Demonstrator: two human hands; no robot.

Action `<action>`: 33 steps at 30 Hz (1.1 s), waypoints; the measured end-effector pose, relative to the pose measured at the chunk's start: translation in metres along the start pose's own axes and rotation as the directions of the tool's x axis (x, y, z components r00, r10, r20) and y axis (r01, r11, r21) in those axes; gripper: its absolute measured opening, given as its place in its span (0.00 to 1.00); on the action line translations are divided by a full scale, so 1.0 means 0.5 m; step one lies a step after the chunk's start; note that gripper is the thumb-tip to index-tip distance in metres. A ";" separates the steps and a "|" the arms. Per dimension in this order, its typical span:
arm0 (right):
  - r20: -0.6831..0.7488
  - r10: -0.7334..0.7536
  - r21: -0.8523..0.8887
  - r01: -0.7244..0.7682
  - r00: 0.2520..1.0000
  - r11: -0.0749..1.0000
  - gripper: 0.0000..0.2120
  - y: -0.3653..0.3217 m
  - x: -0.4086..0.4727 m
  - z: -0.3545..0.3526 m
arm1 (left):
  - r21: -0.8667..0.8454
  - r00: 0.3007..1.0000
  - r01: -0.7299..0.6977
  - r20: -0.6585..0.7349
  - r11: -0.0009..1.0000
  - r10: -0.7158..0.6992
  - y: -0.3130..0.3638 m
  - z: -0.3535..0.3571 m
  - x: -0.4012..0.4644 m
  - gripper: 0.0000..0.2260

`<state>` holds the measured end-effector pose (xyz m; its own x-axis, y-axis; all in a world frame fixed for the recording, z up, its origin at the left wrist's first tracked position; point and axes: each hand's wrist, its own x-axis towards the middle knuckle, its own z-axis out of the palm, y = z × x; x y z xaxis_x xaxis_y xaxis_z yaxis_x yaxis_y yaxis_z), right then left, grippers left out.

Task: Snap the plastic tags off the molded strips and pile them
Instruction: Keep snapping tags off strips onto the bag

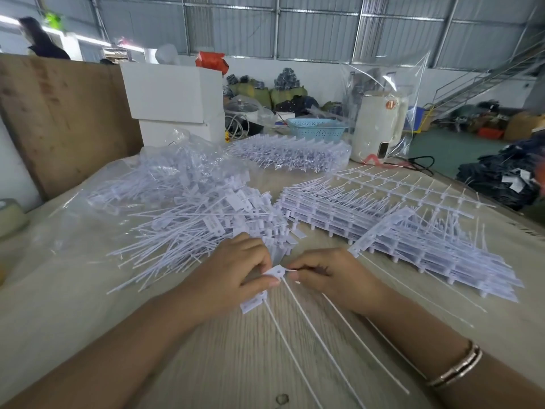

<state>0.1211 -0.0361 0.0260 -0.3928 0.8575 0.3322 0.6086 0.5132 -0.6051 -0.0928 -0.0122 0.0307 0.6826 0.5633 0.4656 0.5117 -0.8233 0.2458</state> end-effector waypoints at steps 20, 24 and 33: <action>-0.076 0.064 0.544 -0.012 0.995 0.839 0.07 -0.045 -0.006 -0.001 | -0.786 0.966 0.254 0.229 0.564 -0.117 -0.011 -0.044 -0.024 0.12; -0.106 -0.022 0.366 0.059 0.994 0.929 0.05 -0.033 -0.019 -0.023 | -0.636 0.958 0.250 0.273 0.730 -0.090 -0.026 -0.052 -0.028 0.09; 0.010 -0.134 -0.170 0.133 0.991 0.976 0.11 -0.050 -0.010 0.037 | -0.043 0.988 0.114 -0.103 0.993 -0.118 -0.022 -0.015 -0.018 0.14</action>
<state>0.0951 -0.0538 0.0262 -0.4772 0.7808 0.4033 0.6589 0.6216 -0.4237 -0.1086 -0.0087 0.0300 0.5599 0.6460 0.5189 0.5634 -0.7560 0.3333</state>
